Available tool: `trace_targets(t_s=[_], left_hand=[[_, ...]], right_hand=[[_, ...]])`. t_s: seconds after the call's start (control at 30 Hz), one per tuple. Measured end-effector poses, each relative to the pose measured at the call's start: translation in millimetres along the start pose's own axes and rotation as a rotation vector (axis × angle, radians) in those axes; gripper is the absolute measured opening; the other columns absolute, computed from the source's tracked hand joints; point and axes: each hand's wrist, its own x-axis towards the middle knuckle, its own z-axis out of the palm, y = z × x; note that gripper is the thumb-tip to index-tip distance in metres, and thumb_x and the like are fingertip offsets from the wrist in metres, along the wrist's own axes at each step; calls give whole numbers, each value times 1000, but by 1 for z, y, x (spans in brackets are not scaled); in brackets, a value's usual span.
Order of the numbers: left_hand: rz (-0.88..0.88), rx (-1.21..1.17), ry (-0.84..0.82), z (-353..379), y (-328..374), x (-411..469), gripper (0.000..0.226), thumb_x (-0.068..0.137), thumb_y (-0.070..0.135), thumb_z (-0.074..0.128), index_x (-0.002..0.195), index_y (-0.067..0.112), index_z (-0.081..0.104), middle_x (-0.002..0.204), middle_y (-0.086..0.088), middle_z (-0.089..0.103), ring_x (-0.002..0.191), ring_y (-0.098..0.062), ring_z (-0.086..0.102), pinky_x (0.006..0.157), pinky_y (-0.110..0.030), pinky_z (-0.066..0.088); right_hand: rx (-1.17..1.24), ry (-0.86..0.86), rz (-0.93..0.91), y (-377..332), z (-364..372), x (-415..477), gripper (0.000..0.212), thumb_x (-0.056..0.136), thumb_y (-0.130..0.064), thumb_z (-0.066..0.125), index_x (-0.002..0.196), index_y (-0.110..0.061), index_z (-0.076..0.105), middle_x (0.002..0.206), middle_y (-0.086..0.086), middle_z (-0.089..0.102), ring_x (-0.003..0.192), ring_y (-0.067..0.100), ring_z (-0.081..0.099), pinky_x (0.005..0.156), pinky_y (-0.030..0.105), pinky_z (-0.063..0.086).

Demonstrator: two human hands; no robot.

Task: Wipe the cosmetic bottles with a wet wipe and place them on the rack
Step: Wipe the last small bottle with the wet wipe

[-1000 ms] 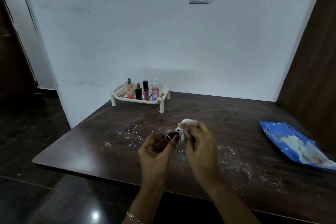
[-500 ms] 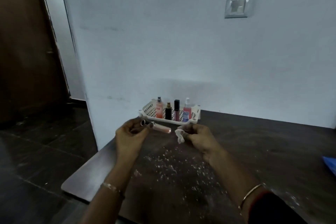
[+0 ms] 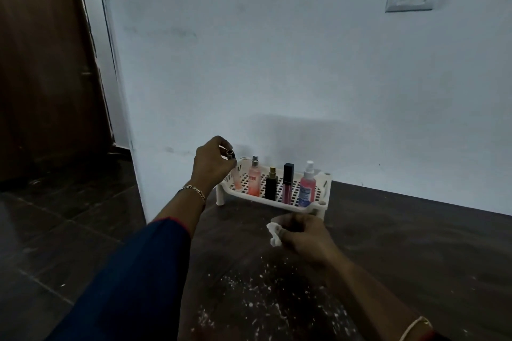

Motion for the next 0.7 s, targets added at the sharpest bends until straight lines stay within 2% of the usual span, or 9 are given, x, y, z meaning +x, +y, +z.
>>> trace_targets(t_s=[0.2, 0.33, 0.43, 0.5, 0.6, 0.7], left_hand=[[49, 77, -55, 19, -6, 5, 21, 70, 9, 69, 85, 21, 60, 82, 5, 66, 78, -14, 65, 71, -22, 45], [64, 89, -78, 21, -6, 5, 24, 71, 8, 70, 90, 20, 61, 94, 3, 68, 83, -17, 66, 76, -25, 49], [90, 130, -84, 20, -5, 3, 35, 73, 11, 73, 106, 15, 62, 109, -2, 67, 95, -21, 64, 86, -31, 51], [102, 172, -80, 17, -2, 2, 41, 74, 15, 74, 113, 15, 61, 117, -5, 64, 105, -22, 61, 90, -30, 47], [106, 201, -39, 10, 11, -3, 39, 76, 16, 71, 114, 15, 61, 125, -7, 60, 118, -22, 53, 91, -21, 35], [145, 200, -11, 1, 29, -14, 35, 76, 11, 70, 110, 14, 64, 133, -9, 54, 126, -21, 46, 89, -14, 28]], right_hand=[[110, 29, 62, 10, 1, 9, 11, 83, -1, 66, 92, -5, 69, 87, 14, 73, 78, 25, 70, 79, 38, 58], [118, 22, 80, 12, 0, 8, 11, 84, 0, 65, 93, -4, 69, 90, 16, 72, 78, 23, 70, 74, 33, 58], [134, 18, 81, 12, -1, 6, 11, 84, 0, 65, 94, -3, 69, 89, 20, 71, 77, 24, 70, 72, 32, 58], [115, 20, 63, 9, -2, 3, 10, 84, -1, 66, 92, -3, 69, 86, 21, 71, 76, 24, 70, 70, 31, 57], [138, 15, 36, 1, -7, -5, 8, 83, 0, 66, 90, -2, 69, 81, 19, 70, 71, 23, 69, 66, 26, 56], [125, 24, 37, -14, -16, -18, 11, 83, -2, 66, 92, -6, 70, 87, 12, 73, 80, 21, 71, 78, 31, 58]])
